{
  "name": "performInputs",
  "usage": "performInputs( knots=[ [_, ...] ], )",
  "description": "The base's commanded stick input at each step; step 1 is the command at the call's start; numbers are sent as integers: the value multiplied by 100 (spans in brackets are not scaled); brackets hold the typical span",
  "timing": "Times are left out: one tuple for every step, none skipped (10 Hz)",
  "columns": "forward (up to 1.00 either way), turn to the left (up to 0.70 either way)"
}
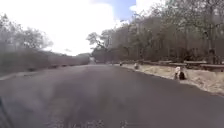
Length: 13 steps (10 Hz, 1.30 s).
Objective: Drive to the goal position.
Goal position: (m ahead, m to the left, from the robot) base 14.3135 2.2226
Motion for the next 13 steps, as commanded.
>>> performInputs(
  knots=[
    [70, 0],
    [70, 0],
    [70, 0],
    [70, 0],
    [70, 0],
    [70, 0],
    [70, 0],
    [70, 0],
    [70, 1],
    [70, 2],
    [70, 2],
    [70, 3],
    [70, 3]
  ],
)
